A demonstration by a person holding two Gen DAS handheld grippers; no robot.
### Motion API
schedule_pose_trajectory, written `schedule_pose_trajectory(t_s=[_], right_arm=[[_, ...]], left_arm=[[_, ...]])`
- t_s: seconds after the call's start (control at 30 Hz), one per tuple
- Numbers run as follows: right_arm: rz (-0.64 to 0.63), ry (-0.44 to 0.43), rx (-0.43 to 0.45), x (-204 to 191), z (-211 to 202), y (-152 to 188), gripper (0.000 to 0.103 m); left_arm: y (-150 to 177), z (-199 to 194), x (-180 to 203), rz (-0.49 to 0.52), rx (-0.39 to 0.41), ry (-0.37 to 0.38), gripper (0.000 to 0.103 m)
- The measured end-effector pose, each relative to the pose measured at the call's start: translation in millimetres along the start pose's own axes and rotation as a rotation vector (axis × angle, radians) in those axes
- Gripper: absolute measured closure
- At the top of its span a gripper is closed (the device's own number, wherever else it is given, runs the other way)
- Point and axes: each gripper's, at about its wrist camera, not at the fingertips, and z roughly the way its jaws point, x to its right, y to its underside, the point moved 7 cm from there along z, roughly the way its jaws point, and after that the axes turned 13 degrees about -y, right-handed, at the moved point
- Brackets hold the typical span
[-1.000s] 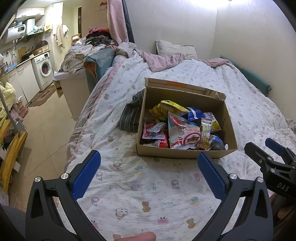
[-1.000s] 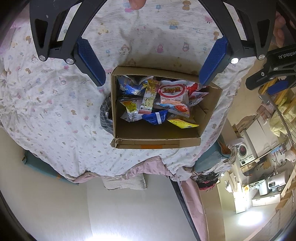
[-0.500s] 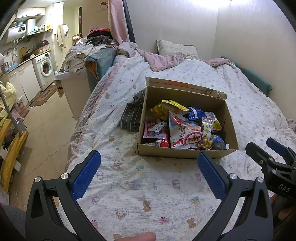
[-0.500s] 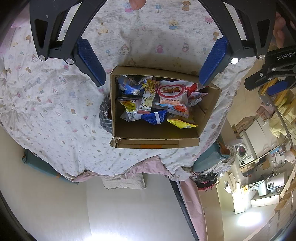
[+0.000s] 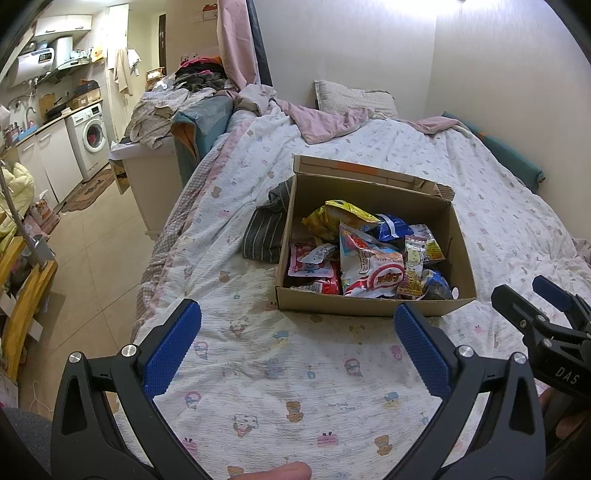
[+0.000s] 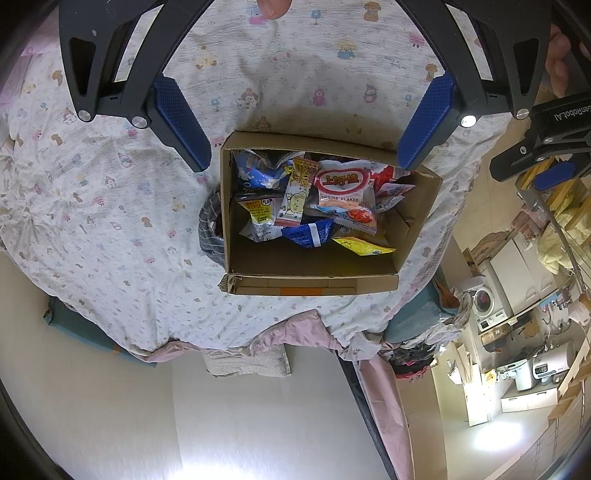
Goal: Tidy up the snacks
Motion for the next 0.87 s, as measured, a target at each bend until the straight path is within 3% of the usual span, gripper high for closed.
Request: schedule_pose_trajectory(t_s=[0.87], right_arm=[[-0.001, 0.000, 0.000, -0.2, 0.1, 0.3, 0.000]], left_arm=[[-0.9, -1.3, -0.5, -0.003, 0.006, -0.002, 0.000]])
